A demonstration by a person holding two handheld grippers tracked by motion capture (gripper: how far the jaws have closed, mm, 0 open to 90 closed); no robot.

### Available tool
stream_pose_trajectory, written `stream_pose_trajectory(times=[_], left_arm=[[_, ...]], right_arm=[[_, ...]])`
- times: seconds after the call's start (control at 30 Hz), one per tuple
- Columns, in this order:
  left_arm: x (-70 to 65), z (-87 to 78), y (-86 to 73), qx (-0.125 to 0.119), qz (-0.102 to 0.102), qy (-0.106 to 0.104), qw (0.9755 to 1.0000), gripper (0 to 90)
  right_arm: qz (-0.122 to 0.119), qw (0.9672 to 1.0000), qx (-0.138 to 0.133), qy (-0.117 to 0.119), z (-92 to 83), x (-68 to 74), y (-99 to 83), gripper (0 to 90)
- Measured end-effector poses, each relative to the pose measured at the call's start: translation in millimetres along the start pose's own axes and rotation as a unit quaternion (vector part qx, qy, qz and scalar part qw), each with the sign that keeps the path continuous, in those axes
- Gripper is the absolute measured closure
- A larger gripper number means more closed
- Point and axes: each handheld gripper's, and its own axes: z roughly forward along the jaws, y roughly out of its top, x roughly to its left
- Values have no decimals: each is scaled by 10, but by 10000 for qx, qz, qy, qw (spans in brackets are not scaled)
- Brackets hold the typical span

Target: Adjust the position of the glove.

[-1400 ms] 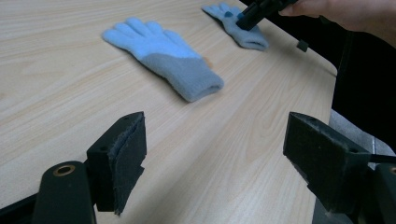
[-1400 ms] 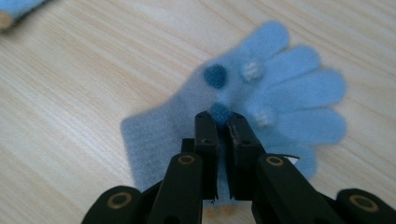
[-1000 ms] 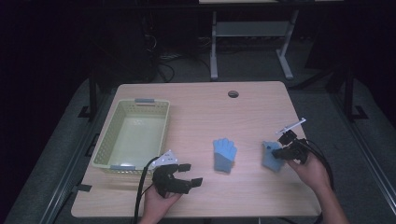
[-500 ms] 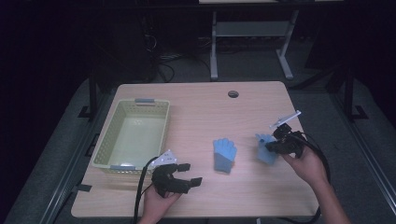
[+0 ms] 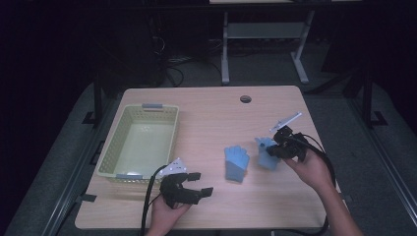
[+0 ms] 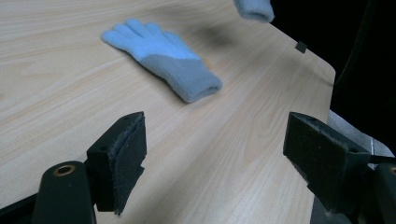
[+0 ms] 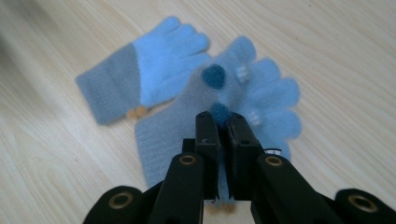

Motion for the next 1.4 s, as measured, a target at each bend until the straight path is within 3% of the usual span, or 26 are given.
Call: stream_pose_trajectory(times=[0.53,0.93,1.4], left_arm=[[2,-10,6,-40,1,-5,10000,210],[13,-14,10,-37,22,-25,10000,209],[12,-58,21,-121,-4,-1,9999,210]], right_arm=[[-164,9996,-43,227,91,163,229,850],[-316,9987,16,409,266,317,404,850],[-470,9969,157,611,481,465,489,849]])
